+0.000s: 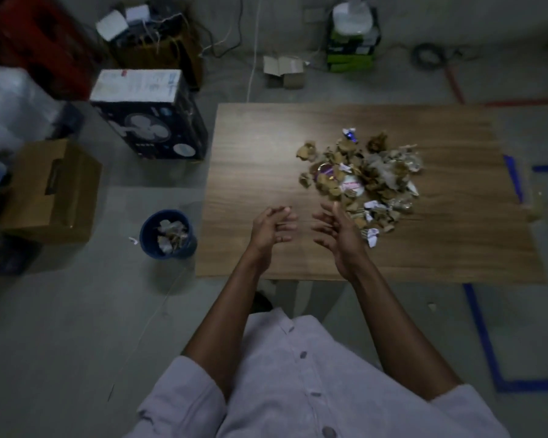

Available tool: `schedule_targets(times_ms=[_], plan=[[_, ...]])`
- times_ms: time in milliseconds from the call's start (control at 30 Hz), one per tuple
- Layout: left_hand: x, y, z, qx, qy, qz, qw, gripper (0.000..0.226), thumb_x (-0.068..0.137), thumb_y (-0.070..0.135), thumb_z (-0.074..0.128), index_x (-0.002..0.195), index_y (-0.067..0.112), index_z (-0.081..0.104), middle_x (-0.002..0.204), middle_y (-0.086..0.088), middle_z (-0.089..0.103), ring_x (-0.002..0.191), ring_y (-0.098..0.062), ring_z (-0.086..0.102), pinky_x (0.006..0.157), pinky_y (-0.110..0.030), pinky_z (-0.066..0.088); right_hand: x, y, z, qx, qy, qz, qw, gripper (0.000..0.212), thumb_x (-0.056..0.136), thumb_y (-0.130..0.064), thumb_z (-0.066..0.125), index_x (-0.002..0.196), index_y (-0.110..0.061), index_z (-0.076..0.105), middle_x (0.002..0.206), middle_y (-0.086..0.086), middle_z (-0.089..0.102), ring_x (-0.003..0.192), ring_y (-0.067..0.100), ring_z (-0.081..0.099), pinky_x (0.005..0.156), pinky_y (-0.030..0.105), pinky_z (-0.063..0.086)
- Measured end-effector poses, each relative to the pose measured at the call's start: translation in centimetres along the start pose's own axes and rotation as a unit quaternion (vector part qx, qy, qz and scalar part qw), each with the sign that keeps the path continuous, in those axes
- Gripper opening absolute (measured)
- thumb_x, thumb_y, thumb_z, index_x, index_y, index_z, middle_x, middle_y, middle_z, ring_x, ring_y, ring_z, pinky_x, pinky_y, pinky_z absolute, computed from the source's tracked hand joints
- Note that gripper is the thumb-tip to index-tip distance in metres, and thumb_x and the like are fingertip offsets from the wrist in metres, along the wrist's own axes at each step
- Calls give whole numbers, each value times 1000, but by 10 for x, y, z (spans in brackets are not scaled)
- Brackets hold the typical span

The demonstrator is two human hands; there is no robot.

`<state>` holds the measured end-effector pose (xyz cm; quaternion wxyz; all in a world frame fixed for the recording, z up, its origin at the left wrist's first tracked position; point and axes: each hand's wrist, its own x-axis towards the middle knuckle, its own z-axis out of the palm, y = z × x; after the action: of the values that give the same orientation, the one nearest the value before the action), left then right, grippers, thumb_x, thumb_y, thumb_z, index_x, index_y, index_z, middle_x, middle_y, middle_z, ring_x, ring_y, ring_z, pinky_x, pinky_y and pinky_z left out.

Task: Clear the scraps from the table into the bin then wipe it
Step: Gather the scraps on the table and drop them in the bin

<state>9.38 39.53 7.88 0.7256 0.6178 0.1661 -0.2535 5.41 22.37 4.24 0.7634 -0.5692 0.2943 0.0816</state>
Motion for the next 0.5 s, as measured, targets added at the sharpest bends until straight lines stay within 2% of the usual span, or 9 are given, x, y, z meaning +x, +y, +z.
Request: schedule_targets(times_ms=[67, 100, 167, 233, 333, 433, 500], plan=[[4, -12, 19, 43, 4, -21, 999, 21, 100, 18, 60, 119, 11, 64, 94, -5, 73, 73, -15, 65, 61, -26, 46, -4, -1, -17, -20, 53, -39, 998, 34, 100, -48, 58, 122, -23, 67, 124, 3, 70, 116, 21, 63, 96, 45, 51], [9, -21, 30, 76, 4, -28, 997, 19, 100, 16, 60, 117, 11, 65, 92, -4, 72, 72, -14, 63, 59, -25, 45, -2, 5, -30, -51, 95, -65, 992, 32, 100, -43, 61, 123, -21, 66, 128, 4, 67, 120, 19, 60, 99, 44, 49], [19, -38, 39, 152, 2, -23, 988, 18, 99, 14, 62, 115, 11, 68, 93, -3, 71, 74, -13, 62, 55, -20, 45, 4, 19, -48, -192, 157, -106, 963, 42, 95, -40, 71, 130, -19, 63, 144, 8, 55, 138, 26, 43, 115, 46, 36], [31, -57, 56, 210, -19, -24, 977, 16, 98, 15, 64, 113, 12, 70, 95, -2, 71, 77, -12, 62, 53, -13, 44, 15, 32, -68, -335, 206, -92, 915, 65, 88, -42, 78, 143, -19, 53, 158, 9, 39, 148, 29, 27, 119, 43, 20], [45, -78, 82, 227, -50, -61, 971, 11, 96, 13, 65, 106, 16, 70, 93, -3, 70, 75, -13, 62, 54, -18, 46, 21, 41, -93, -435, 200, -81, 874, 89, 83, -41, 81, 156, -17, 37, 168, 10, 20, 154, 30, 15, 122, 45, 12], [59, -91, 108, 212, -71, -122, 967, 16, 93, 8, 60, 95, 20, 70, 79, -6, 66, 65, -18, 58, 52, -22, 46, 25, 48, -121, -512, 166, -100, 837, 91, 89, -43, 75, 161, -19, 26, 171, 12, 9, 158, 31, 3, 124, 49, 12], [69, -98, 121, 202, -88, -149, 964, 17, 94, 9, 59, 102, 19, 70, 77, -6, 66, 61, -16, 56, 53, -25, 47, 29, 57, -131, -550, 148, -101, 816, 84, 96, -46, 65, 163, -24, 20, 172, 10, 7, 159, 29, 1, 124, 49, 12]])
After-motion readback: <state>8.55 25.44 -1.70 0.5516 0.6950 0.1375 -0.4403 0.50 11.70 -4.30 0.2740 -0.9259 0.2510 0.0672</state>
